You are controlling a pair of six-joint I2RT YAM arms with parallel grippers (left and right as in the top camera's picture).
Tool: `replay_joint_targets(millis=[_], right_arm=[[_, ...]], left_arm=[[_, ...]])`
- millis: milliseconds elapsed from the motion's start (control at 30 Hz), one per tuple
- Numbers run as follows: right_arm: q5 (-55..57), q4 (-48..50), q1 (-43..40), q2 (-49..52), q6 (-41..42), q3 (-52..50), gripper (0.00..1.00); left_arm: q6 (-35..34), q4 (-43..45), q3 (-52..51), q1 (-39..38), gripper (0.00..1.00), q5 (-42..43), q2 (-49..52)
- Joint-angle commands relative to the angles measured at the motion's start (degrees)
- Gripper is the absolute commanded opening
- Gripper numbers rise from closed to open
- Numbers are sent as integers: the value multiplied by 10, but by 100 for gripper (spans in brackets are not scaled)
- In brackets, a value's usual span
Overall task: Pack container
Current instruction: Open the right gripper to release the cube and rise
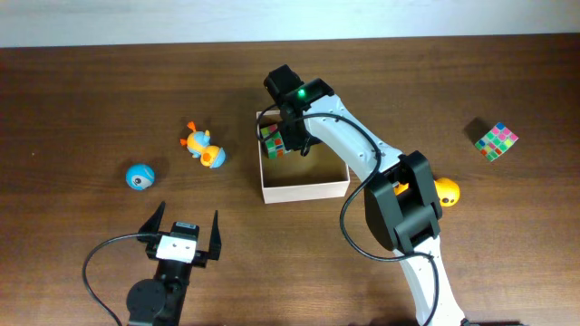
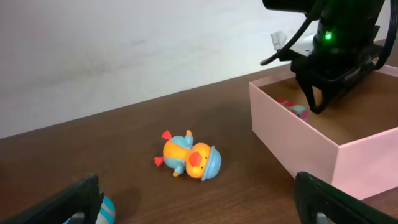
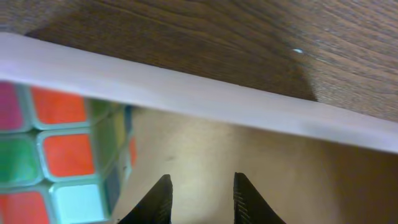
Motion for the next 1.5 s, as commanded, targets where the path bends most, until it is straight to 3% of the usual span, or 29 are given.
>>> replay_joint_targets(millis=[0,767,1467], right_arm=[[-26,4,-1,-4,-12,-7,27],[-103,9,-1,-4,-26,-7,27],[-51,-13,-34,-11,-27,-5,28]], left_arm=[[9,-4,-1,3,99,0,-3],[9,-4,-1,3,99,0,-3],[9,-4,-1,3,99,0,-3]])
